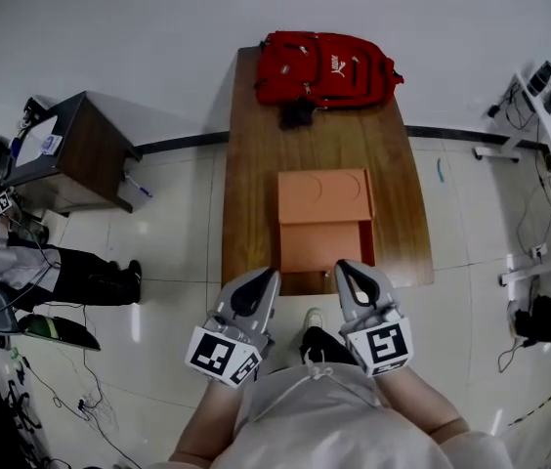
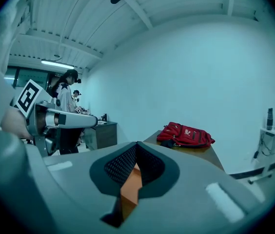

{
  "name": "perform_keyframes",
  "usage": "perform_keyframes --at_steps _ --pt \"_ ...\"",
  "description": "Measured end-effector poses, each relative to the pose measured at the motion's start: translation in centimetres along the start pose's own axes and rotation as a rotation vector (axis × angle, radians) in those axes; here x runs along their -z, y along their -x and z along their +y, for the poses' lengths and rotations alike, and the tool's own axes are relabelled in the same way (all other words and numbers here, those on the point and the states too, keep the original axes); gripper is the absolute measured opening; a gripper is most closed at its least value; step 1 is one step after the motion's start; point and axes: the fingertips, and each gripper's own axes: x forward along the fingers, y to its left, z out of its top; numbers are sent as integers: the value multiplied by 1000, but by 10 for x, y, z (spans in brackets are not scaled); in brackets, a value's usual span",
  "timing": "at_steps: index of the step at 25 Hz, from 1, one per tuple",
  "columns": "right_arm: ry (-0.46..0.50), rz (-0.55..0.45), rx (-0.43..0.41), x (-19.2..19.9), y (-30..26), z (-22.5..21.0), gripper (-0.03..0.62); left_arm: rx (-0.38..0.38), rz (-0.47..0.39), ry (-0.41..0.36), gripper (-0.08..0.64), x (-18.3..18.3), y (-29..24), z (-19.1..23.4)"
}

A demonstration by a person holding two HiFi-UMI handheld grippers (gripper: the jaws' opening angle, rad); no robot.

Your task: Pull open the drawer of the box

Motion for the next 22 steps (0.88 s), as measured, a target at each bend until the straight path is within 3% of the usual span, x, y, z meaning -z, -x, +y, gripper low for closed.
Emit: perform_keyframes --at_steps 5,10,13,16,22 --pt "28 -8 9 4 42 38 6 1 2 28 5 19 51 -25" --pt "-17 1 -9 8 98 104 6 -12 -14 47 5 31 124 -58" --pt "16 -47 -20 3 129 138 6 -11 -21 42 5 36 162 -79" --pt "-19 -43 -5 7 160 165 6 -17 -20 36 5 41 195 -99" --pt "13 -79 27 7 211 199 6 19 -21 19 5 45 238 -141"
